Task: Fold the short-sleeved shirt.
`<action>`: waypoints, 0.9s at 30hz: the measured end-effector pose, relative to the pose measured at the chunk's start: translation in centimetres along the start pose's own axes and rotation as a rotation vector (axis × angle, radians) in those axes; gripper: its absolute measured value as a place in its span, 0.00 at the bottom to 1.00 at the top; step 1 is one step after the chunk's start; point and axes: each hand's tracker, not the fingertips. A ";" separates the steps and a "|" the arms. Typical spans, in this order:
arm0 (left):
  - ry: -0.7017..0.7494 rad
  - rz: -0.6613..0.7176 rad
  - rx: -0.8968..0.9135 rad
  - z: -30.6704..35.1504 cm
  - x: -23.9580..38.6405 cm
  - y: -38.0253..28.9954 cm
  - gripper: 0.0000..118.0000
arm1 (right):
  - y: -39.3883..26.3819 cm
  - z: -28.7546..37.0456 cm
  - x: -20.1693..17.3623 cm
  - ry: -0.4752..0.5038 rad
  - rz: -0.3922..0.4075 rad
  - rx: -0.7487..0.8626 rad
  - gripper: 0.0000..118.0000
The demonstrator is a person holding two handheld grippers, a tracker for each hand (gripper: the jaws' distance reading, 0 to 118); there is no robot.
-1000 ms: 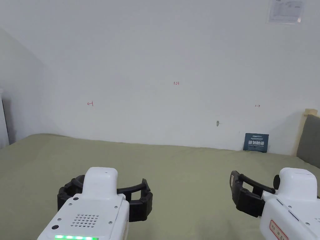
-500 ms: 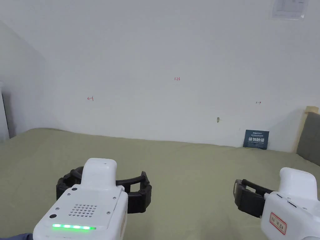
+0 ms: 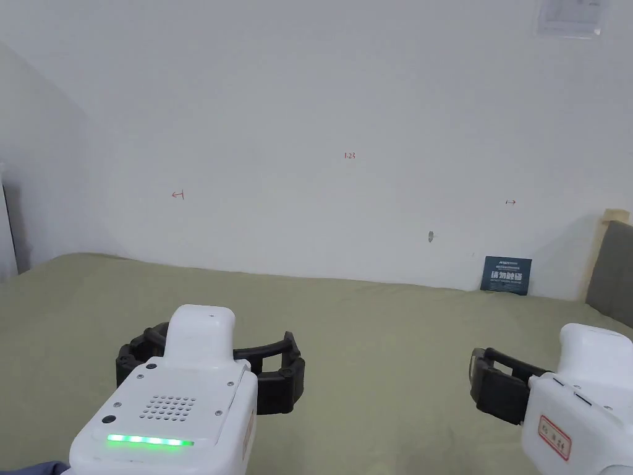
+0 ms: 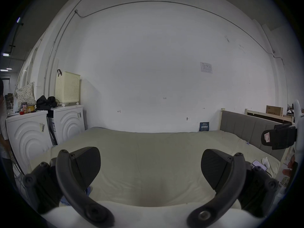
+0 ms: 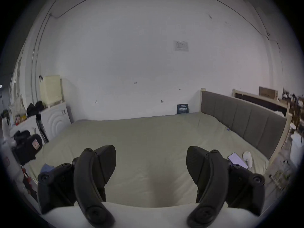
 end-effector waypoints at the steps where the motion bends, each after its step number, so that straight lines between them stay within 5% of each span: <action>1: 0.003 -0.001 0.001 0.0 0.0 0.0 1.00 | 0.0 0.0 0.2 -0.021 -0.030 0.007 0.78; 8: 0.001 0.007 0.009 -0.1 -0.2 0.4 1.00 | 0.1 0.0 2.0 0.110 -0.180 0.049 0.78; 11: -0.002 0.006 0.007 -0.2 -0.2 0.4 1.00 | -0.7 0.1 2.8 0.185 -0.183 0.154 0.78; 13: -0.002 -0.004 -0.002 -0.4 -0.1 0.2 1.00 | -1.2 0.4 2.2 0.141 -0.082 0.236 0.78; 17: 0.007 -0.008 -0.014 -0.8 -0.2 -0.2 1.00 | -1.6 -0.3 -0.1 -0.133 0.154 0.275 0.78; 27: 0.025 -0.016 -0.030 -1.6 -0.6 -0.8 1.00 | -2.4 -2.6 -0.2 -0.119 0.109 0.232 0.78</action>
